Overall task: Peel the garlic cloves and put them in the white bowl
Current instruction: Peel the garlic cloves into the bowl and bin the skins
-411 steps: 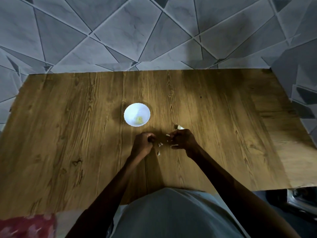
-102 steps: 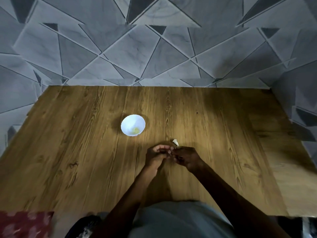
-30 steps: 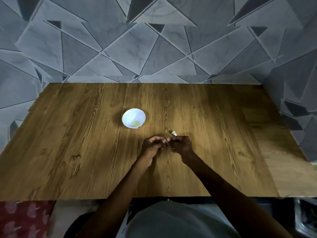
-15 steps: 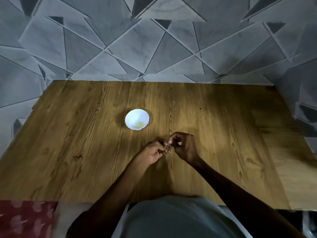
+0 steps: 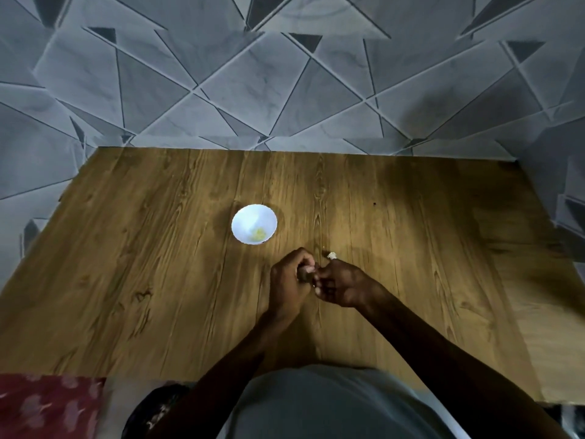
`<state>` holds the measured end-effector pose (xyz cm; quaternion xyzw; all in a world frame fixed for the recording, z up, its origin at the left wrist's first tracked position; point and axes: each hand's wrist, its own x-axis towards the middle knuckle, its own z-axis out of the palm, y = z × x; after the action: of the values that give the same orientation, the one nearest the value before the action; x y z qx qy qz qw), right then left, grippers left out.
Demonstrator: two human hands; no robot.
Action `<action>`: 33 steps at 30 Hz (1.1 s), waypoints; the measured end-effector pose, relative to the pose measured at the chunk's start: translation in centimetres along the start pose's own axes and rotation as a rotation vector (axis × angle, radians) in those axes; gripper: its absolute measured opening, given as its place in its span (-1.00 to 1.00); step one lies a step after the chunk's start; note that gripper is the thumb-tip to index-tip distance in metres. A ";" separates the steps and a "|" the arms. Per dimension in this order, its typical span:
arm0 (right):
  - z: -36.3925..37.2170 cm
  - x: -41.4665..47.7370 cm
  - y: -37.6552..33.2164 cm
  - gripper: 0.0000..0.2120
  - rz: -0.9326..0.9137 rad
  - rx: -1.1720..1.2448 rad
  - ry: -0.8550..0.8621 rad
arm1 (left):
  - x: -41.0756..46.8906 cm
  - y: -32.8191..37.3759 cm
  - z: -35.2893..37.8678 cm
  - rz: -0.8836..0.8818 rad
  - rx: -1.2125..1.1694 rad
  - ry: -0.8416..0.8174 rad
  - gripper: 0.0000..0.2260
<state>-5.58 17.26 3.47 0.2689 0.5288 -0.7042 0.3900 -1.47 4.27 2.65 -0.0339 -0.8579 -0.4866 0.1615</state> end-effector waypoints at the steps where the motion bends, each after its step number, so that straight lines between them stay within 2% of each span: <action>1: -0.1 0.0 0.0 -0.66 -0.008 0.013 0.001 | 0.2 -0.1 -0.1 -0.024 -0.004 -0.018 -0.81; 2: -0.2 0.0 0.1 -0.73 -0.046 -0.006 0.005 | 0.4 -0.3 -0.1 -0.100 -0.026 -0.029 -0.82; 4: -0.5 0.0 0.4 -0.92 -0.225 -0.125 0.056 | 1.0 -0.4 -0.1 -0.398 -0.137 -0.036 -0.86; 6: -0.9 0.3 0.8 -0.94 -0.514 -0.332 0.128 | 1.8 -0.3 -0.3 -0.771 -0.378 -0.078 -0.87; 8: -1.1 0.6 0.9 -0.97 -0.770 -0.586 0.194 | 2.6 -0.3 -0.7 -1.033 -0.647 -0.134 -0.80; 10: -1.3 1.0 1.0 -0.99 -0.951 -0.748 0.212 | 3.1 -0.2 -1.1 -1.169 -0.826 -0.152 -0.78; 13: -1.5 0.9 1.1 -0.94 -1.114 -0.908 0.233 | 3.3 0.1 -1.3 -1.281 -0.939 -0.115 -0.82; 16: -1.8 0.9 1.3 -0.91 -1.171 -0.950 0.281 | 3.0 0.5 -1.2 -1.274 -0.988 -0.060 -0.86; 20: -1.9 0.7 1.4 -0.89 -1.150 -0.928 0.349 | 2.5 0.8 -1.1 -1.120 -0.956 -0.034 -0.84; 24: -1.4 0.1 1.3 -0.91 -1.100 -0.883 0.438 | 1.8 1.0 -0.5 -0.944 -0.760 0.040 -0.77; 28: -1.0 -0.3 1.2 -0.95 -1.010 -0.819 0.496 | 1.5 1.0 -0.5 -0.746 -0.606 0.020 -0.76; 30: -0.9 -0.8 1.1 -0.96 -0.872 -0.640 0.431 | 1.5 1.1 -0.6 -0.652 -0.546 0.002 -0.74; 33: -0.6 -2.4 0.3 -0.95 -0.468 -0.114 0.161 | 1.3 1.3 -0.7 -0.502 -0.489 -0.032 -0.73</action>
<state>-4.00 18.46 5.00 0.1718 0.6448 -0.7207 0.1877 -2.29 4.27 4.45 0.1327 -0.7001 -0.7015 0.0103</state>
